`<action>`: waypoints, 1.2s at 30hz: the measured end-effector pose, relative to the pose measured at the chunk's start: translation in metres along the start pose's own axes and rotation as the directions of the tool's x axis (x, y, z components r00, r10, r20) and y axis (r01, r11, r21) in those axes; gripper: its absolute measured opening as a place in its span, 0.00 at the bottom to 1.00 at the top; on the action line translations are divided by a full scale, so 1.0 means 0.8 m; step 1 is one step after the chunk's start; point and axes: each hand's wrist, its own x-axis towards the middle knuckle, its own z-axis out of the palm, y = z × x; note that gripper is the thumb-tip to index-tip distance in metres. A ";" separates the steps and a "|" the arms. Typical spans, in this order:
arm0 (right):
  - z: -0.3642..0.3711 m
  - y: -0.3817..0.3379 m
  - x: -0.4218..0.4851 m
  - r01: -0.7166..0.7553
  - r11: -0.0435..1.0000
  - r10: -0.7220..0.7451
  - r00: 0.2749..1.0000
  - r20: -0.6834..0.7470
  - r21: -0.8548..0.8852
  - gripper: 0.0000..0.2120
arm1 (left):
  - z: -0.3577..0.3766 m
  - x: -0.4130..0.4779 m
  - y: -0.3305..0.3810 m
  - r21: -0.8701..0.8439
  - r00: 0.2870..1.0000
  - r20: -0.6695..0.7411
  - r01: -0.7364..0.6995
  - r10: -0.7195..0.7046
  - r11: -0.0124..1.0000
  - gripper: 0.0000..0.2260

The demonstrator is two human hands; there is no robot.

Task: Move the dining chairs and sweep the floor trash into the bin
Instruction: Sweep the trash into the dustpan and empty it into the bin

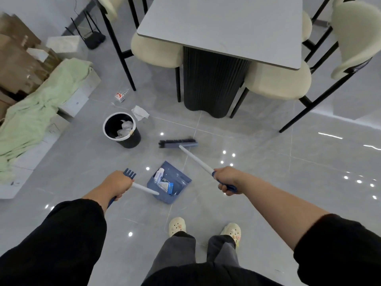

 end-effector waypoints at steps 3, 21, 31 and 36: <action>0.025 0.015 0.010 -0.088 0.995 0.091 0.991 0.098 -0.037 0.14 | 0.000 0.007 -0.009 -0.041 1.000 0.030 0.003 -0.002 0.999 0.08; 0.086 0.030 -0.027 -0.173 0.969 0.160 0.984 0.081 0.177 0.05 | -0.004 0.009 -0.003 -0.221 0.972 0.229 -0.006 0.057 0.975 0.10; 0.043 0.063 -0.100 -0.070 0.946 0.059 0.997 0.044 0.316 0.14 | -0.008 -0.019 -0.019 -0.274 0.940 0.329 0.005 0.089 0.962 0.04; 0.063 0.050 -0.079 0.033 0.977 -0.015 0.996 -0.087 0.211 0.14 | 0.013 -0.040 -0.020 -0.191 0.979 0.173 -0.074 0.107 0.979 0.07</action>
